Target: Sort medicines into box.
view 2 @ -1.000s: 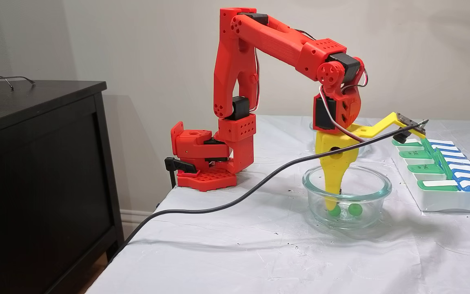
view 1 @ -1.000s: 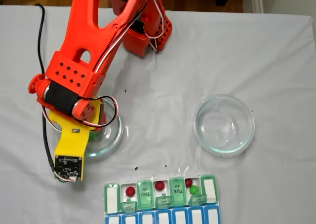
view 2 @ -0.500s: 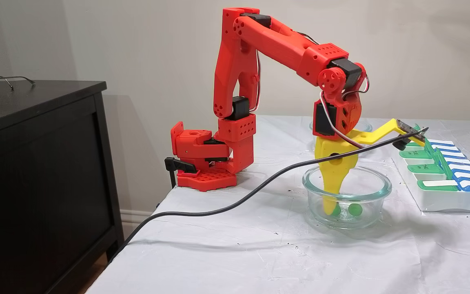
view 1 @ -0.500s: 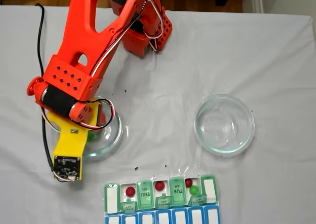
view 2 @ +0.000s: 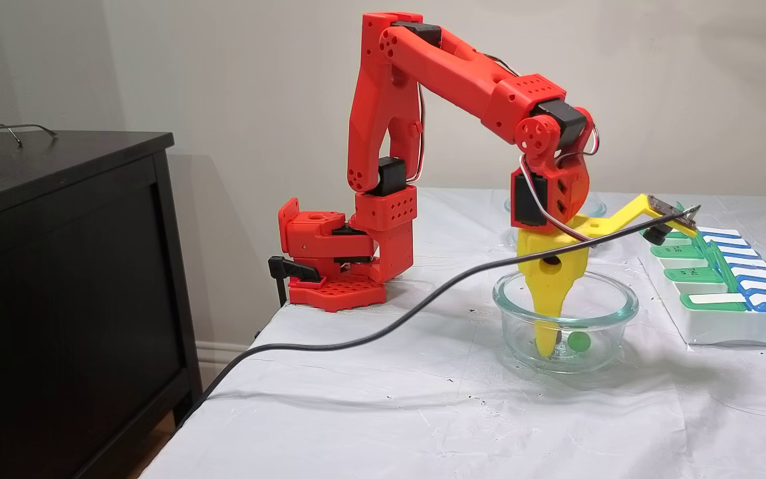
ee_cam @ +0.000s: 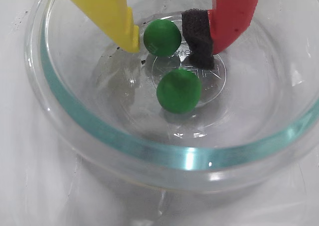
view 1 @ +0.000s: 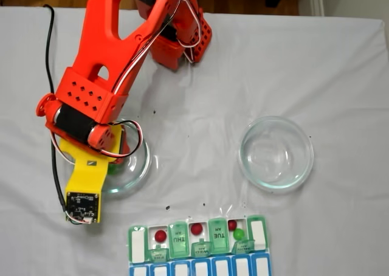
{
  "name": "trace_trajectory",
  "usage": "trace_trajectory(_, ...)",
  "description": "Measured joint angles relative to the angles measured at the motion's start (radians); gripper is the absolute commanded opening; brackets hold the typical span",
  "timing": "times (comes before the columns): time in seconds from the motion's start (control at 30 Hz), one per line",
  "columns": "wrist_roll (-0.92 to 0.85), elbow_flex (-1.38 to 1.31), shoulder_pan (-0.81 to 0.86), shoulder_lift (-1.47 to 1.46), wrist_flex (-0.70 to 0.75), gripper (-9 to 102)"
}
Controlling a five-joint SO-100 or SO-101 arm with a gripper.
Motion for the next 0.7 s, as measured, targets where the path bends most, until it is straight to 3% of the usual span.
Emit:
trace_trajectory(0.37,-0.012,0.037,-0.011,0.006,-0.035,9)
trace_trajectory(0.53,-0.015,0.067,-0.018,0.028,-0.061,0)
trace_trajectory(0.7,-0.014,0.067,-0.02,0.031,-0.061,0)
